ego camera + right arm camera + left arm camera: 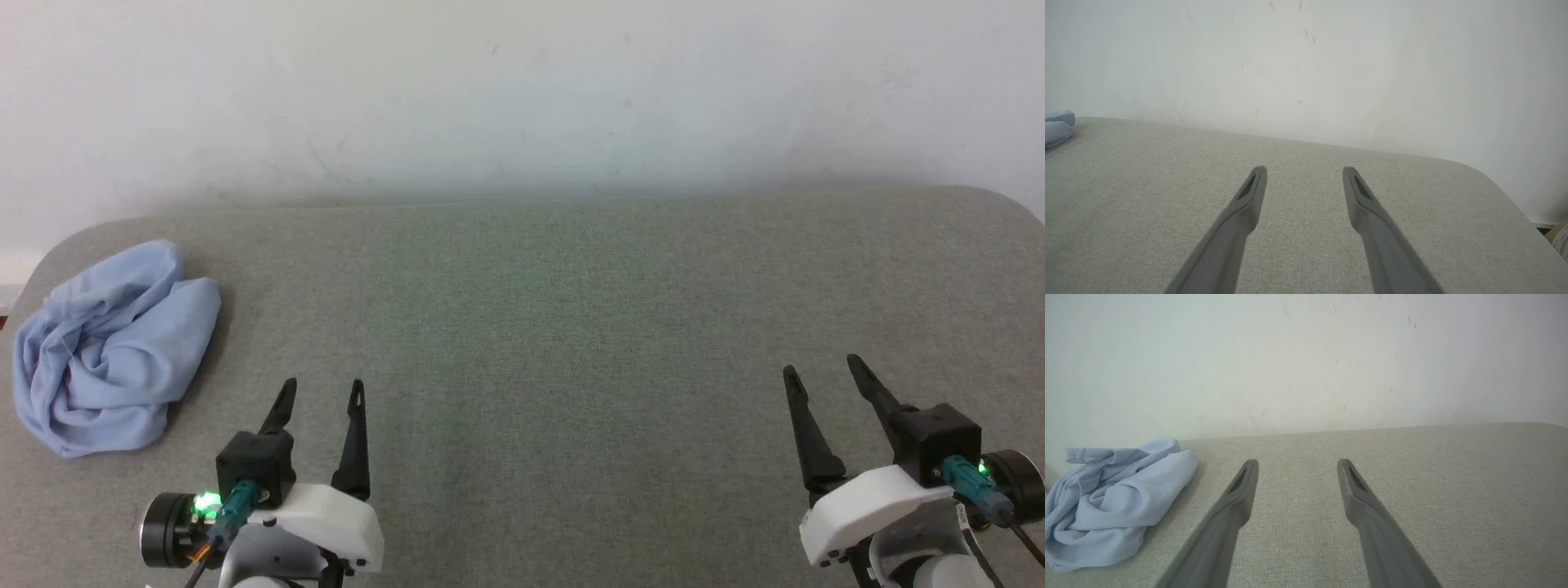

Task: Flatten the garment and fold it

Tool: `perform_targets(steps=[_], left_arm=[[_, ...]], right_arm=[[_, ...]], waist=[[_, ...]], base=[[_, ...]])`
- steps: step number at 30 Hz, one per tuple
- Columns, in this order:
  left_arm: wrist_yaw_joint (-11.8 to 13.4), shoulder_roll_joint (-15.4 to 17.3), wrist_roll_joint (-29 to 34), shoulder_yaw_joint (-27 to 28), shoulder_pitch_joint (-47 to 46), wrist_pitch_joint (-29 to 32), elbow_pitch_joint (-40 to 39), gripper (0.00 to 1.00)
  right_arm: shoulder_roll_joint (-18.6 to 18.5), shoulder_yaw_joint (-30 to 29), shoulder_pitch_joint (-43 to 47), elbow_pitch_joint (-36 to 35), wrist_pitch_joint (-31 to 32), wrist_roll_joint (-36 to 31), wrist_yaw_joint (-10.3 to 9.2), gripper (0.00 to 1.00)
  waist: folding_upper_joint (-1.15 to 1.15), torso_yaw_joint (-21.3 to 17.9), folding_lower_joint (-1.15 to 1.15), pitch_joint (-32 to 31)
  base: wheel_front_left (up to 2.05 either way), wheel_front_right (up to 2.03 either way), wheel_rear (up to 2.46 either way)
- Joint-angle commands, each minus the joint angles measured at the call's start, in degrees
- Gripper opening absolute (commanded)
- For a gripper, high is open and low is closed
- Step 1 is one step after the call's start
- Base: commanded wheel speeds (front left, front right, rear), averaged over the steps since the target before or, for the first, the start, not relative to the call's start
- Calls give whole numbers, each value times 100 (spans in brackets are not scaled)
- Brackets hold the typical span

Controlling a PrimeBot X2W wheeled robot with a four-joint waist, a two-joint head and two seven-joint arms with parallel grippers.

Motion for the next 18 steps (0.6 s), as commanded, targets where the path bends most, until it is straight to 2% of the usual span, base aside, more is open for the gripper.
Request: perform_targets(steps=[1,18], left_arm=[[55,-3,-58,-25,-2,-56,26,100],[147,-4,-167,-71,71,-260,76,100]], right_arm=[[4,-13,-1,-12,-62,19,-1,100],[7,124,55,-8,-265,23,-1,100]], waist=[[0,15,0,-3],[0,408,0,-73]], base=[[0,0,0],[0,0,0]])
